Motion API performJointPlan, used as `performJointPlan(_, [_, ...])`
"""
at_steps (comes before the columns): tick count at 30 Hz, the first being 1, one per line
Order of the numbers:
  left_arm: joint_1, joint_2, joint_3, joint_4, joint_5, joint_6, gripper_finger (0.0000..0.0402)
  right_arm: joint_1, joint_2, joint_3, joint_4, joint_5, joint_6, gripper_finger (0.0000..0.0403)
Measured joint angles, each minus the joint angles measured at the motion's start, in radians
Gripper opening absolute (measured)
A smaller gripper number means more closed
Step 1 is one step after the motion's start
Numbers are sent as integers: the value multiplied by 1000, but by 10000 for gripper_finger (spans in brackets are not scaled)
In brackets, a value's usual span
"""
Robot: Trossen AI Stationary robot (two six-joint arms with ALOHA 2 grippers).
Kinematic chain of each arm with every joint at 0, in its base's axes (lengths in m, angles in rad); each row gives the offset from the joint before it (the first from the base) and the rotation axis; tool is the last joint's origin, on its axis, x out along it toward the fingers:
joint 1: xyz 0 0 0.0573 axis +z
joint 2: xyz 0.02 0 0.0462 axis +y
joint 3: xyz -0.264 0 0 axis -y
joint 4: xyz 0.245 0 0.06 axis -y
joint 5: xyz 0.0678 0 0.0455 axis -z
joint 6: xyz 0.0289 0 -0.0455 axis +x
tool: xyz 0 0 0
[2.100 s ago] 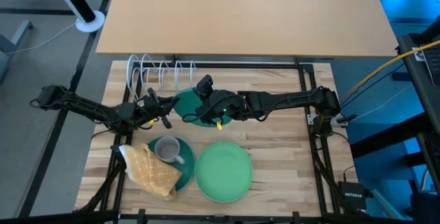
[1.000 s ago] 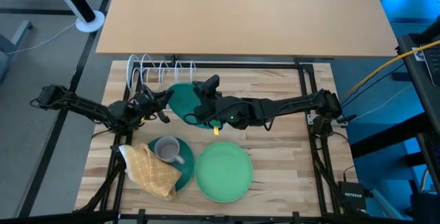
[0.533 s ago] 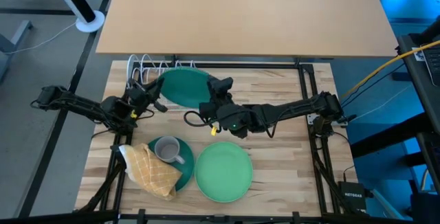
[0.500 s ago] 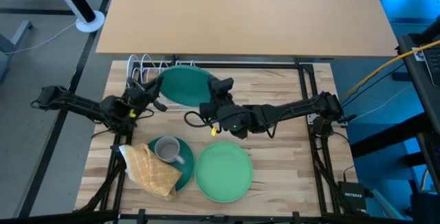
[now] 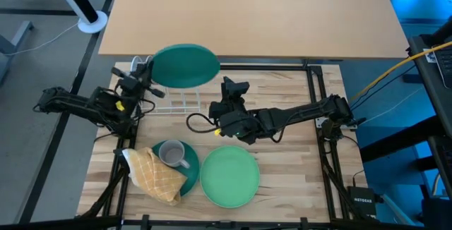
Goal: Sort dishes
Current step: Put the right dark green plate into the dish rack
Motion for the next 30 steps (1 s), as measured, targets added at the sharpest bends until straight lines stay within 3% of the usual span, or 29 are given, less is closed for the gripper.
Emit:
performJointPlan(10, [0,0,133,-1,-35,246,2,-23,0,0,-503,-15,527,159])
performJointPlan(16, [0,0,175,0,-99,378,2,-69,0,0,-756,-202,862,159])
performJointPlan(21, [30,1,185,-1,-126,460,2,-110,0,0,-802,-318,936,159])
performJointPlan(30, [196,0,185,-1,-122,521,1,-168,0,0,-791,-370,939,159])
